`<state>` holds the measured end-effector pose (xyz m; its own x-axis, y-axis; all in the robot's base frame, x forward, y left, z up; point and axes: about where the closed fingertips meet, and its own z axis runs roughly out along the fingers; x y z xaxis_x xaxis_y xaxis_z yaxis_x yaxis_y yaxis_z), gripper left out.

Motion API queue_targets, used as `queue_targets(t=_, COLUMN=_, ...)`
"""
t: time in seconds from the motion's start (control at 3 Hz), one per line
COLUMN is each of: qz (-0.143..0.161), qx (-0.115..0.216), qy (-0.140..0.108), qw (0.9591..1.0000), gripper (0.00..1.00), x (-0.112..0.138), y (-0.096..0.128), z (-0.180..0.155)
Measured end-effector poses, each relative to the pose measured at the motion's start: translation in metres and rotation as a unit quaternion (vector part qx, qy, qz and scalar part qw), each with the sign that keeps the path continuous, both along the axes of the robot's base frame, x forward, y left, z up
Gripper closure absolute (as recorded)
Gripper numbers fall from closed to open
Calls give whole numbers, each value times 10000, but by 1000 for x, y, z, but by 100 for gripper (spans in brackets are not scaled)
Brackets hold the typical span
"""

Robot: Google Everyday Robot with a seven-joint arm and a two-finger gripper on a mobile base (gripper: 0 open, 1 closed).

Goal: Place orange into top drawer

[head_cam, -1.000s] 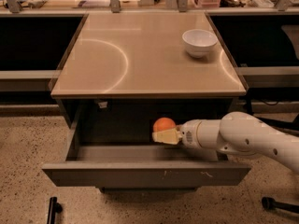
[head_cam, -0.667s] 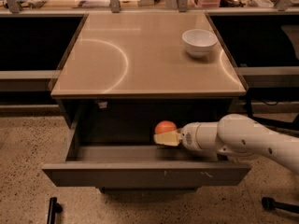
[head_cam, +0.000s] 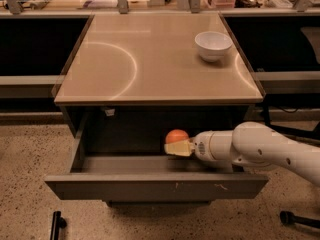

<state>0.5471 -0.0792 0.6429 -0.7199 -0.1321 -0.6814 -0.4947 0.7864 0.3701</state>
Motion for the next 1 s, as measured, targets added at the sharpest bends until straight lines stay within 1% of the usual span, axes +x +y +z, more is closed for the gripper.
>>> queue_targets(t=0.67, qz=1, qx=0, qy=0, qw=10000, gripper=13, x=0, y=0, z=0)
queue_targets(t=1.0, qz=2, qx=0, qy=0, qw=10000, gripper=0, x=0, y=0, z=0)
